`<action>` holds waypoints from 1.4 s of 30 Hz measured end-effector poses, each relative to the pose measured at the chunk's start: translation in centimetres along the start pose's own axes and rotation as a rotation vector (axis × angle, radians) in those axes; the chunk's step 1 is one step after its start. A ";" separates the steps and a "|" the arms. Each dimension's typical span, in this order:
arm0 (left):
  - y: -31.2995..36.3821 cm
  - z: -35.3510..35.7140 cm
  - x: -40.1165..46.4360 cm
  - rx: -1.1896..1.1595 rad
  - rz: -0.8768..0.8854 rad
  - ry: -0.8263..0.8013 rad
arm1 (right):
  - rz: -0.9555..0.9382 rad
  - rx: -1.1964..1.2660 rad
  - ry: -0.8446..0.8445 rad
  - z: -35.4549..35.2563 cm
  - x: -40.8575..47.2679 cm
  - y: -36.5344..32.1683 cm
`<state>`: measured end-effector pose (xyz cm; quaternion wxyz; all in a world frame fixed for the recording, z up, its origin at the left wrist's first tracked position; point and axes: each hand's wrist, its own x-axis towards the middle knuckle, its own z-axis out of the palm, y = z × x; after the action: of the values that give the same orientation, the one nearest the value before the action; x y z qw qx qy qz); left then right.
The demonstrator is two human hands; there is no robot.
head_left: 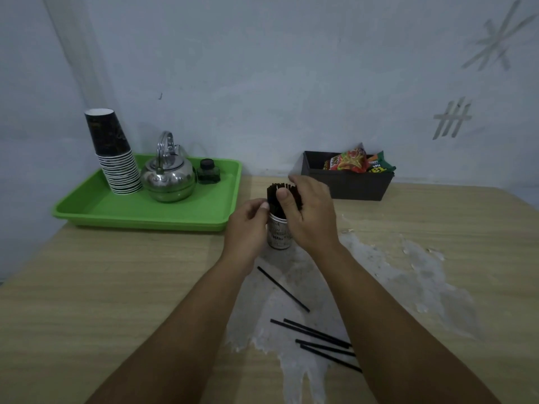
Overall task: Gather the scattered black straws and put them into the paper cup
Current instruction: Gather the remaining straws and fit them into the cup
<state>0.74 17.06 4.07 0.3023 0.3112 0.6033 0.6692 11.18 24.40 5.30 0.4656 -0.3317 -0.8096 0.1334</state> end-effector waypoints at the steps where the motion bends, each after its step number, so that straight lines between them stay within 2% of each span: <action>1: 0.0 0.0 0.0 0.004 -0.004 0.000 | 0.017 0.057 -0.021 0.0 -0.1 0.1; 4: 0.0 -0.2 0.1 0.014 -0.014 0.010 | 0.077 0.301 0.003 0.2 -0.4 0.5; 6: -0.1 -0.3 0.1 0.019 -0.017 0.012 | 0.072 0.346 0.051 0.1 -0.8 0.8; 12: -0.3 -0.1 0.2 0.006 -0.033 0.018 | -0.035 0.248 0.163 -0.3 -2.1 1.0; 16: -0.2 -0.1 0.1 0.007 -0.028 0.014 | -0.280 -0.001 0.237 -0.3 -2.5 0.7; 19: 0.2 -0.1 0.0 0.014 -0.006 -0.007 | -0.304 -0.100 0.175 0.3 -2.9 0.3; 25: 0.7 -0.4 -0.6 0.018 0.009 -0.105 | -0.060 -0.065 -0.078 -0.2 -2.8 -0.6; 34: 0.7 -0.2 -1.2 0.022 0.046 -0.115 | -0.081 -0.179 -0.315 -1.8 -1.3 -1.0; 36: 0.8 -0.3 -1.3 0.025 0.055 -0.109 | -0.066 -0.095 -0.330 -1.9 -1.2 -1.0; 38: 0.9 -0.4 -1.4 0.029 0.064 -0.113 | -0.064 0.058 -0.295 -2.0 -1.4 -0.9; 42: 0.7 -0.7 -1.4 0.027 0.048 -0.092 | -0.103 0.223 -0.060 -2.1 -1.9 -0.5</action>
<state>1.09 15.50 4.63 0.3092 0.3603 0.5900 0.6531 13.43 22.58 5.45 0.4816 -0.2315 -0.8192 0.2084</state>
